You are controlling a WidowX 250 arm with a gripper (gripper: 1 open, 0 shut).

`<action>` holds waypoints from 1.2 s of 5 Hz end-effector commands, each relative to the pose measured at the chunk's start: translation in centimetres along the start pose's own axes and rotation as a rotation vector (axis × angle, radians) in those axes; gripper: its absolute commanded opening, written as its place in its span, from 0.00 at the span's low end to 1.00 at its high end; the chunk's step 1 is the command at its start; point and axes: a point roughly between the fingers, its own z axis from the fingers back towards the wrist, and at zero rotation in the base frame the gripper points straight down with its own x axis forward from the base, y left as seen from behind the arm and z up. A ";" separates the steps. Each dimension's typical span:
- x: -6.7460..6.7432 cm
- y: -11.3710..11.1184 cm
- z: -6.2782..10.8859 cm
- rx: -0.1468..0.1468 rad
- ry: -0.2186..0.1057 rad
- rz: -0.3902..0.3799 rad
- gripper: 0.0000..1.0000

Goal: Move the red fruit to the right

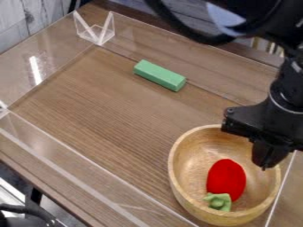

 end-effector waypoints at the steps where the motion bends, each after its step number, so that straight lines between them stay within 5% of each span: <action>1: 1.8 0.1 2.1 -0.052 -0.058 0.013 0.00; 3: 3.1 -0.2 2.4 -0.046 -0.076 0.099 0.00; 4: 1.2 0.3 1.3 -0.026 -0.058 0.115 1.00; 5: -0.2 1.0 -0.6 -0.018 -0.043 0.080 1.00; 6: -0.1 1.7 -1.0 -0.022 -0.045 0.044 0.00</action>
